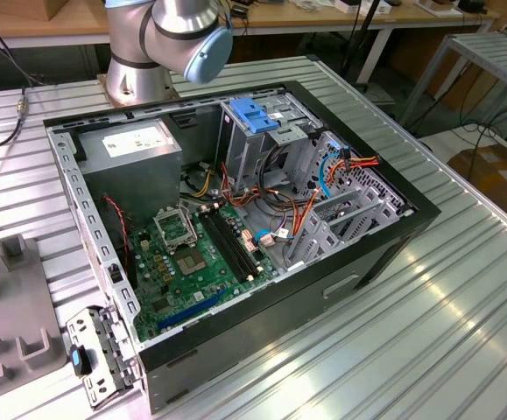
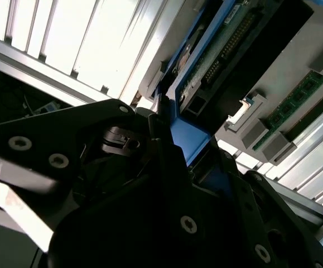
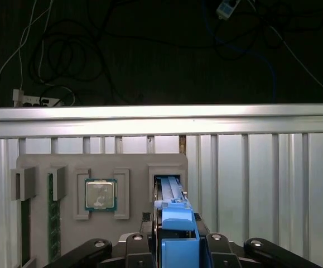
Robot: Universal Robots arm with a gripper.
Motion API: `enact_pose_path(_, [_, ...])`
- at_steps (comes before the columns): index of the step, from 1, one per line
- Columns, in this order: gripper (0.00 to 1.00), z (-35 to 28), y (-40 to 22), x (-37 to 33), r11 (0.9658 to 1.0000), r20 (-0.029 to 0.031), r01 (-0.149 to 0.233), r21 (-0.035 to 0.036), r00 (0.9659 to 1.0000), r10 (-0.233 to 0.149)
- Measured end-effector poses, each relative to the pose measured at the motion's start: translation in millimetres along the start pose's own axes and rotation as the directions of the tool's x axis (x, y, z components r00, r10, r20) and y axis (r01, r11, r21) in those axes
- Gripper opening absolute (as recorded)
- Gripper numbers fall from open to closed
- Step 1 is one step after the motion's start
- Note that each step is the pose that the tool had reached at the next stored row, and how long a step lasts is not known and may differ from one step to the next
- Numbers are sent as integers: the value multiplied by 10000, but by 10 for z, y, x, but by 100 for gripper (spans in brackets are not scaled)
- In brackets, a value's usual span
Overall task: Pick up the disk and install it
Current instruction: 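Pick up the disk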
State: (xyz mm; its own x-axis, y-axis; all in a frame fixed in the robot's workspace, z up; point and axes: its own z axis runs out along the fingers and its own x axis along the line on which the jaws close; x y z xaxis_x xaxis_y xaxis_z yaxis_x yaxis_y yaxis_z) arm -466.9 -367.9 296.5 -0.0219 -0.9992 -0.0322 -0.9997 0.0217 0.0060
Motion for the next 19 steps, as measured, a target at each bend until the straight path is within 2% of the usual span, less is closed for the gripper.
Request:
enact_pose_path(8, [37,0,0,0,10000,0,0,0,10000,0])
enact_pose_path(16, [37,-69,0,-2,10000,0,1,0,10000,-1])
enact_pose_path(19, [37,-71,0,-2,10000,1,0,3,10000,0])
